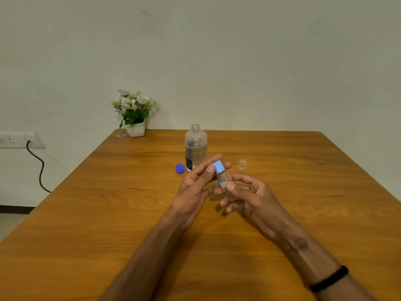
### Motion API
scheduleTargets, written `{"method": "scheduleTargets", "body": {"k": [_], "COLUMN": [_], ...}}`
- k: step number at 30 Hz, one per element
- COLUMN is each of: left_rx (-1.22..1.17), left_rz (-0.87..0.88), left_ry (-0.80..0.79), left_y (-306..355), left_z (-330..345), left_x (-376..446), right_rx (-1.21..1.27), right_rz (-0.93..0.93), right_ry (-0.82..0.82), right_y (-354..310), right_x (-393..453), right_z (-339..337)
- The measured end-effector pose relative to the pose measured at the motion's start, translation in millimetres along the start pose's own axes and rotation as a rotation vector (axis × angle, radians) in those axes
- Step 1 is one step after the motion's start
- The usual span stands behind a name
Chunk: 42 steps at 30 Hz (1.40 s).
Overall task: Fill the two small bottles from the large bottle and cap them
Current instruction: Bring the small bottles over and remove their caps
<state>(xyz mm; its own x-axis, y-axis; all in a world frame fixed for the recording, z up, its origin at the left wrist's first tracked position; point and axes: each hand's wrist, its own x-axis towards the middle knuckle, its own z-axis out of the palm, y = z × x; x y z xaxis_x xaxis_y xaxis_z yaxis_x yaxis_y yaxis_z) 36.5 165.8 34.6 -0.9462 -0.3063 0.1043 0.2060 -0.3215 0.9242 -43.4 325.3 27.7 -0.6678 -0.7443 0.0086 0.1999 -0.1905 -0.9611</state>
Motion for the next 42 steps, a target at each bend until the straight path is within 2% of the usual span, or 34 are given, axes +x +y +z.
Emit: {"method": "scheduleTargets", "body": {"k": [8, 12, 15, 19, 21, 25, 27, 31, 35, 38, 42], "left_rx": [-0.012, 0.03, 0.136, 0.407, 0.42, 0.498, 0.545, 0.573, 0.623, 0.652, 0.663], "left_rz": [-0.01, 0.049, 0.118, 0.305, 0.307, 0.265, 0.257, 0.232, 0.219, 0.221, 0.195], "left_ry": [-0.004, 0.044, 0.116, 0.278, 0.234, -0.029, -0.053, -0.004, 0.137, 0.224, 0.254], "left_y": [0.1, -5.2, -7.8, -5.8, -4.2, -5.6, -5.9, -7.3, -9.1, -9.4, -12.5], "left_z": [-2.2, 0.0, 2.5, 0.4, -2.7, -7.9, -7.3, -7.6, -4.3, -1.9, -0.3], "left_x": [2.5, 3.4, 2.6, -0.8, -0.2, 2.9, 3.0, 3.9, 1.8, -0.7, -1.5], "right_rx": [-0.056, -0.167, -0.314, -0.444, -0.535, -0.769, -0.899, -1.003, -1.145, -1.201, -1.272], "right_rz": [-0.017, -0.088, -0.166, -0.249, -0.297, -0.349, -0.378, -0.448, -0.546, -0.51, -0.523], "right_ry": [-0.011, 0.062, 0.139, 0.184, 0.207, 0.306, 0.348, 0.357, 0.378, 0.407, 0.412], "right_y": [3.6, 5.6, 7.7, 8.5, 7.6, 6.2, 6.4, 6.0, 7.7, 7.6, 9.3], "right_x": [-3.9, -4.0, -4.6, -5.4, -6.3, -7.7, -7.5, -7.3, -4.5, -5.8, -6.5], "right_z": [-6.5, -5.1, -7.2, -7.9, -8.2, -14.6, -18.2, -20.9, -25.1, -26.5, -27.3]}}
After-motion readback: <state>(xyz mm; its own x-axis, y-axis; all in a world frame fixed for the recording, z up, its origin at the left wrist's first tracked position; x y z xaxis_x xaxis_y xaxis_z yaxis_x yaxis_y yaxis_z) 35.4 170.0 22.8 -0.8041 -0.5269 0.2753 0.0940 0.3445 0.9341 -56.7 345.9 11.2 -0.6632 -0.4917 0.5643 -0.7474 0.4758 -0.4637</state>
